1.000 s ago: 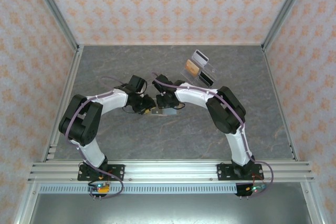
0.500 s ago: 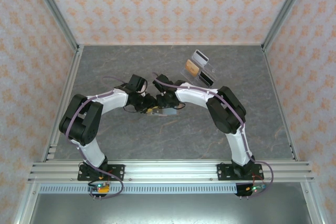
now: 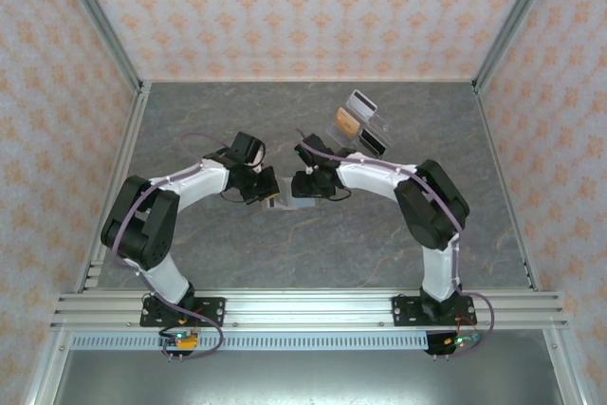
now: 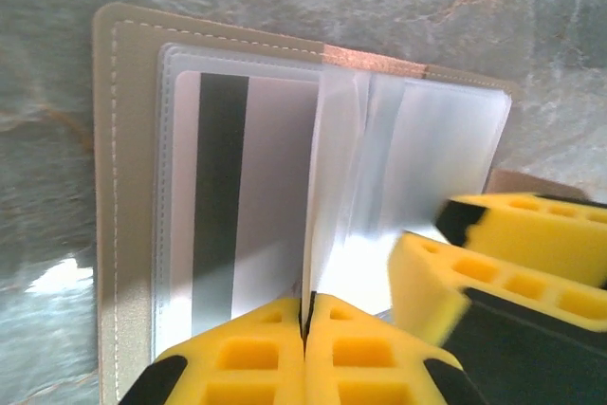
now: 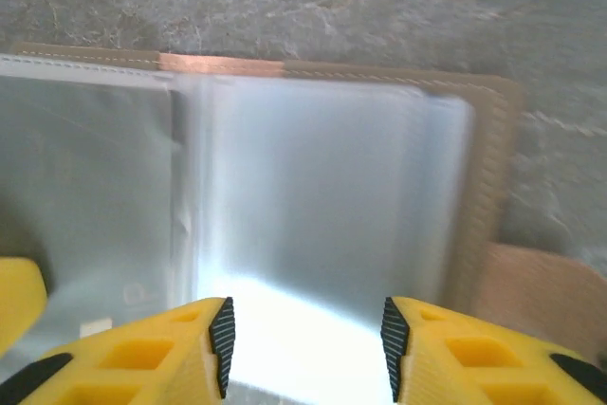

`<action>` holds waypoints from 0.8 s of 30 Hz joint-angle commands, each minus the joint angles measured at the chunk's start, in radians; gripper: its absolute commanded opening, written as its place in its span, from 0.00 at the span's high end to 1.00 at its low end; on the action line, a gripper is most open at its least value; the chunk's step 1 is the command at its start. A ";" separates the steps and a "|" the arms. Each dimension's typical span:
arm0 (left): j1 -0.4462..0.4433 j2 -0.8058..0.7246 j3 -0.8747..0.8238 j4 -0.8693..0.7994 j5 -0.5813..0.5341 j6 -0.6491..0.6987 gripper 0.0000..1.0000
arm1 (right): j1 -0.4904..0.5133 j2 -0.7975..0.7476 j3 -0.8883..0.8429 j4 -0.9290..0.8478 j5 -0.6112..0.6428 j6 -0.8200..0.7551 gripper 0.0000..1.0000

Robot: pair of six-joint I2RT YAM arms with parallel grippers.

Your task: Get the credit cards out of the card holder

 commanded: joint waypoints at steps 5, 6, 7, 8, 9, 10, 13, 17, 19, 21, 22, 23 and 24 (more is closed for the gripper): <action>-0.009 -0.036 0.014 0.034 0.058 -0.032 0.68 | -0.030 -0.168 -0.124 0.127 0.051 0.049 0.48; -0.013 -0.036 0.021 0.046 0.069 -0.040 0.63 | -0.036 -0.182 -0.141 0.142 0.063 0.054 0.48; -0.017 -0.035 0.027 0.059 0.079 -0.048 0.60 | -0.040 -0.198 -0.156 0.155 0.076 0.059 0.48; -0.021 -0.034 0.031 0.075 0.089 -0.060 0.57 | -0.044 -0.209 -0.170 0.165 0.085 0.066 0.48; -0.025 -0.031 0.033 0.101 0.109 -0.079 0.55 | -0.048 -0.222 -0.183 0.176 0.099 0.071 0.48; -0.027 -0.027 0.033 0.137 0.132 -0.104 0.53 | -0.052 -0.235 -0.196 0.186 0.113 0.075 0.48; -0.035 -0.011 0.050 0.193 0.162 -0.153 0.46 | -0.061 -0.269 -0.217 0.190 0.155 0.071 0.48; -0.040 0.022 0.079 0.211 0.167 -0.177 0.40 | -0.068 -0.301 -0.244 0.217 0.178 0.068 0.48; -0.039 0.041 0.086 0.219 0.159 -0.194 0.40 | -0.068 -0.305 -0.249 0.222 0.180 0.062 0.48; -0.040 0.052 0.088 0.229 0.139 -0.220 0.40 | -0.068 -0.302 -0.246 0.226 0.160 0.042 0.48; -0.040 0.055 0.090 0.238 0.138 -0.229 0.40 | -0.068 -0.300 -0.243 0.232 0.143 0.030 0.48; -0.038 0.057 0.092 0.241 0.129 -0.237 0.39 | -0.068 -0.298 -0.240 0.234 0.124 0.015 0.48; -0.039 0.053 0.093 0.242 0.116 -0.240 0.39 | -0.068 -0.296 -0.238 0.239 0.108 0.006 0.49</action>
